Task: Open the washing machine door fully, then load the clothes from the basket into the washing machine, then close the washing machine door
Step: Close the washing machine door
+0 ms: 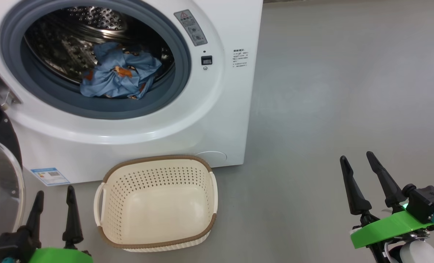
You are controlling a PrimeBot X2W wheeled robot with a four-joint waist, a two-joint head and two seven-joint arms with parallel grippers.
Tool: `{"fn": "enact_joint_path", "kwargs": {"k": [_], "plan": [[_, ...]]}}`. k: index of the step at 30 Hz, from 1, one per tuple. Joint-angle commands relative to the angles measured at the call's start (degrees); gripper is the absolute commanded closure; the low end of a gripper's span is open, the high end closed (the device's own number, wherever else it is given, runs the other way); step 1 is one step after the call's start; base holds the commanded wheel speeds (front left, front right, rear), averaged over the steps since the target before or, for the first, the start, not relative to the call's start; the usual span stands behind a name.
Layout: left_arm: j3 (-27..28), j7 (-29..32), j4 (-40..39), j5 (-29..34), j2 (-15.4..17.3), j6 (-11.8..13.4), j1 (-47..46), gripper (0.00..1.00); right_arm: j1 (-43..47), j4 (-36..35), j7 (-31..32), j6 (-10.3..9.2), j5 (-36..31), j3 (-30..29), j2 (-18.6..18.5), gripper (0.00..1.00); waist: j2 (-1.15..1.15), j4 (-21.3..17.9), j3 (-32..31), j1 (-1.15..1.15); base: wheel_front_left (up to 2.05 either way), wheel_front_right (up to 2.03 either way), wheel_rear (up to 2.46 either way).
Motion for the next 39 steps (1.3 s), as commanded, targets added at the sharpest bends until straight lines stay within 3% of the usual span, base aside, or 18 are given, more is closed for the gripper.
{"fn": "enact_joint_path", "kwargs": {"k": [1, 10, 24, 39], "plan": [[1.4, -0.3, -2.1, 0.0, 1.0, 0.0, 0.5, 0.0, -0.1, -1.4, -0.5, 0.25, 0.4, 0.8, -1.2, 0.0, 0.0, 0.4, -0.1, 0.0, 0.0, 0.0, 0.0], [1.6, -0.3, -4.2, 0.2, -0.1, 0.0, 2.1, 0.0, -0.2, -1.7, -0.5, 0.25, 0.4, 2.0, -1.4, 0.0, 0.0, 4.2, 0.0, 0.0, 0.0, 0.0, 0.0], [1.8, -0.3, -7.5, -0.8, -1.5, 0.5, 4.8, 0.0, -2.0, -2.1, -0.5, 0.25, 0.6, 4.8, -2.8, 0.0, 0.0, 16.0, 0.2, 0.0, 0.0, 0.0, 0.0], [0.3, -0.3, -10.0, -4.5, -1.5, 3.4, 7.0, 0.0, -2.2, -1.7, -0.5, 0.25, 1.2, 7.9, -4.0, 0.0, 0.0, 25.5, -0.7, 0.0, 0.0, 0.0, 0.0]]}}
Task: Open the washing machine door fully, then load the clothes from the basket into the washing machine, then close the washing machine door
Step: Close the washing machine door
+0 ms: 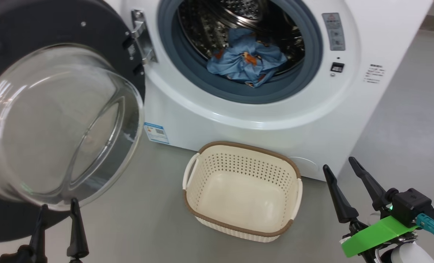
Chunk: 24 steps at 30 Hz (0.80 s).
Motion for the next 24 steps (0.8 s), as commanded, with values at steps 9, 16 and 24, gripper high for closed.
{"fn": "enact_joint_path", "kwargs": {"k": [9, 16, 24], "plan": [[1.6, -0.3, -2.4, -1.4, 0.6, 1.4, 1.1, 0.0, -1.7, -1.0, -0.5, 0.25, 1.3, 2.3, -1.1, 0.0, 0.0, 7.0, -0.8, 0.0, 0.0, 0.0, 0.0], [1.8, -0.3, -2.6, -1.5, 0.6, 1.8, 1.9, 0.0, -1.6, -0.7, -0.5, 0.25, 1.4, 2.8, -0.9, 0.0, 0.0, 9.0, -1.7, 0.0, 0.0, 0.0, 0.0], [2.2, -0.3, -3.2, -1.5, 0.6, 1.9, 2.7, 0.0, -1.4, -0.6, -0.5, 0.25, 1.6, 3.3, -1.0, 0.0, 0.0, 9.8, -2.2, 0.0, 0.0, 0.0, 0.0]]}}
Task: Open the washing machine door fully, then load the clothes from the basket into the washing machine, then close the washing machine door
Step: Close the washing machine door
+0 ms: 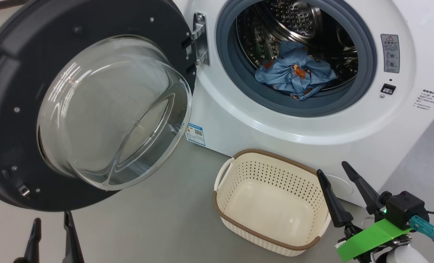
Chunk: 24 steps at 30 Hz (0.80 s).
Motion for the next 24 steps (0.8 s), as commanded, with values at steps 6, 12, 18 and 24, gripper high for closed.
{"fn": "enact_joint_path", "kwargs": {"k": [6, 12, 18, 24], "plan": [[2.0, -0.3, -2.3, -0.7, 0.6, 0.6, -0.2, 0.0, -1.5, -1.0, -0.5, 0.25, 0.9, 1.9, -1.1, 0.0, 0.0, -0.1, -0.2, 0.0, 0.0, 0.0, 0.0], [1.7, -0.3, -3.8, -1.4, 0.6, 0.3, -0.5, 0.0, -1.0, -1.1, -0.5, 0.25, 0.9, 1.7, -0.9, 0.0, 0.0, -0.2, -0.3, 0.0, 0.0, 0.0, 0.0], [4.7, -0.3, -9.1, -2.4, 0.6, -1.0, -2.1, 1.0, -0.3, -1.3, -0.5, 0.25, 0.8, 1.2, -0.5, 0.0, 0.0, -0.1, -0.1, 0.0, 0.0, 0.0, 0.0], [11.2, -0.3, -14.8, -8.5, 2.9, -3.4, -7.1, 1.0, 0.0, -1.6, -0.5, 0.25, 0.6, 0.5, 0.0, 0.0, 0.0, -0.1, 0.5, 0.0, 0.0, 0.0, 0.0]]}}
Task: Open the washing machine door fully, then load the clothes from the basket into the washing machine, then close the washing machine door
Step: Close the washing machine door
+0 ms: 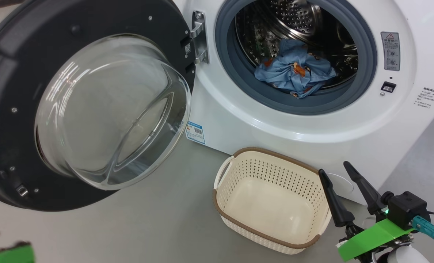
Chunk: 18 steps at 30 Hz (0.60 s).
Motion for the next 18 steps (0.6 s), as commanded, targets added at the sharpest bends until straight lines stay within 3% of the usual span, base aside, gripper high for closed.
{"fn": "enact_joint_path", "kwargs": {"k": [1, 4, 5, 11, 15, 16, 18], "plan": [[3.6, -0.3, -2.1, -3.3, 3.3, -0.6, -4.3, 1.0, -0.3, -1.5, -0.5, 0.25, 0.0, 0.7, -0.2, 0.0, 0.0, -0.1, 0.3, 0.0, 0.0, 0.0, 0.0], [6.2, 0.6, -0.5, -10.4, 7.4, -1.1, -8.6, 1.0, -0.4, -1.6, -0.5, 0.25, 0.0, 0.6, 0.0, 0.0, 0.0, -0.4, 0.7, 0.0, 0.0, 0.0, 0.0], [6.2, 0.6, -0.5, -10.4, 7.4, -1.1, -8.6, 1.0, -0.4, -1.6, -0.5, 0.25, 0.0, 0.6, 0.0, 0.0, 0.0, -0.4, 0.7, 0.0, 0.0, 0.0, 0.0], [12.2, 7.3, 8.0, -28.3, 15.7, -1.3, -19.4, 1.0, -0.8, -1.8, -0.5, 0.25, -0.2, 0.3, 0.1, 0.0, 0.0, -1.2, 1.7, 0.0, 0.0, 0.0, 0.0], [14.3, 15.2, 17.4, -38.3, 20.8, -1.4, -25.9, 1.0, -1.3, -1.9, -0.5, 0.25, -0.3, 0.6, 0.1, 0.0, 0.0, -2.0, 2.6, 0.0, 0.0, 0.0, 0.0], [15.2, 18.8, 22.0, -41.9, 23.4, -1.4, -28.7, 1.0, -1.6, -2.0, -0.5, 0.25, -0.3, 0.6, -0.1, 0.0, 0.0, -2.2, 3.2, 0.0, 0.0, 0.0, 0.0], [15.1, 22.9, 26.7, -44.4, 25.7, -1.3, -31.0, 1.0, -1.8, -2.0, -0.5, 0.25, -0.3, 0.6, -0.2, 0.0, 0.0, -2.4, 3.6, 0.0, 0.0, 0.0, 0.0]]}}
